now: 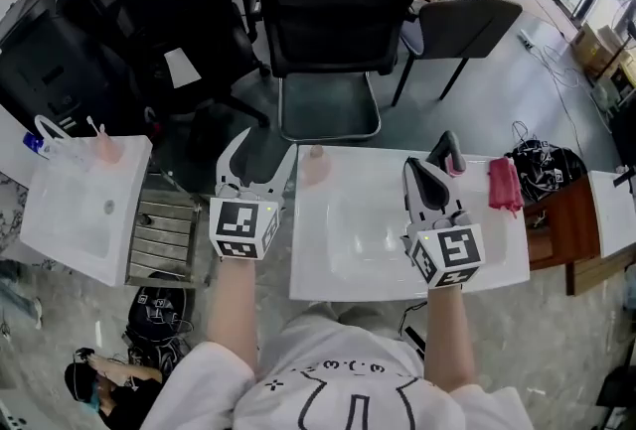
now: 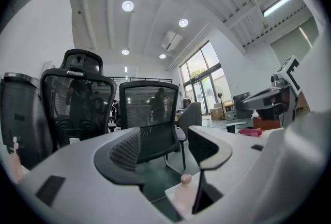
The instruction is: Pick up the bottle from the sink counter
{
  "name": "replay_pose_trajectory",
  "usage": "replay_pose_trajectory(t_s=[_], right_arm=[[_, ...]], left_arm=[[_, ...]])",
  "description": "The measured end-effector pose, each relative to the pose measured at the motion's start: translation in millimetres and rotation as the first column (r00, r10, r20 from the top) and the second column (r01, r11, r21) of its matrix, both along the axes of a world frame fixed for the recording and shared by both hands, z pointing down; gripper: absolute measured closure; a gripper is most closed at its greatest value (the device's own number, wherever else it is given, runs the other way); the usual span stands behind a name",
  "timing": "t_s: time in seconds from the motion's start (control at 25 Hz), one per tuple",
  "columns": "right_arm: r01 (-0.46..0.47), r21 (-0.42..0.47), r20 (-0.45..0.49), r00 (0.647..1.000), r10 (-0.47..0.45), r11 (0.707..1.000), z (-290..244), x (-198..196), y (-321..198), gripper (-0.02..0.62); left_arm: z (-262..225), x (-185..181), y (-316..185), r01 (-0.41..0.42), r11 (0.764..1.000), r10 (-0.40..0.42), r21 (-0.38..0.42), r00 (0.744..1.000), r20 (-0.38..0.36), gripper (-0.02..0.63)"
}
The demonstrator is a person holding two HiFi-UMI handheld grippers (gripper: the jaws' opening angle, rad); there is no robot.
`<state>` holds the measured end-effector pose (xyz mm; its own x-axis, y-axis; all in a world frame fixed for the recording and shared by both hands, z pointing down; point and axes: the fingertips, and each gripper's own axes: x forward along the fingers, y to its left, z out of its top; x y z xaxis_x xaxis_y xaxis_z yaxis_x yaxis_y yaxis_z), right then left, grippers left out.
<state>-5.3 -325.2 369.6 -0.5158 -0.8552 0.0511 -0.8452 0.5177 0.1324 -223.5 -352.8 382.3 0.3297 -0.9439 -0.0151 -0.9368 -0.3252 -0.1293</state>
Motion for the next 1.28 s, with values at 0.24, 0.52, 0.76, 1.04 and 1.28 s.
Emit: replay_pose_trajectory(t_s=[0.24,0.52,0.76,1.04,1.28], right_arm=[[-0.004,-0.03,0.014,1.0,0.005,1.0,12.9,-3.3,-4.0,0.566],[0.007,-0.08,0.019,1.0,-0.006,0.997,40.9,-8.5,-14.3,0.566],[0.025,-0.126,0.017,1.0,-0.023,0.992,64.7,-12.8,-19.9,0.566],[0.024,-0.157,0.009,1.0,-0.023,0.987,84.1,-4.4,-27.7,0.566],[0.013,-0.177,0.012,1.0,-0.011,0.984,95.3,9.3,-38.7,0.566]], left_arm=[[22.2,5.2,-10.6,-0.025,0.998,0.025,-0.063,1.0,-0.003,0.251],[62.4,21.4,-23.8,-0.081,0.986,0.082,-0.145,0.997,0.001,0.205],[107.0,36.7,-37.3,-0.116,0.965,0.117,-0.237,0.993,-0.007,0.187],[160.0,54.1,-48.0,-0.125,0.935,0.129,-0.332,0.992,-0.01,0.189],[199.6,70.0,-62.1,-0.129,0.909,0.141,-0.397,0.99,0.001,0.189]])
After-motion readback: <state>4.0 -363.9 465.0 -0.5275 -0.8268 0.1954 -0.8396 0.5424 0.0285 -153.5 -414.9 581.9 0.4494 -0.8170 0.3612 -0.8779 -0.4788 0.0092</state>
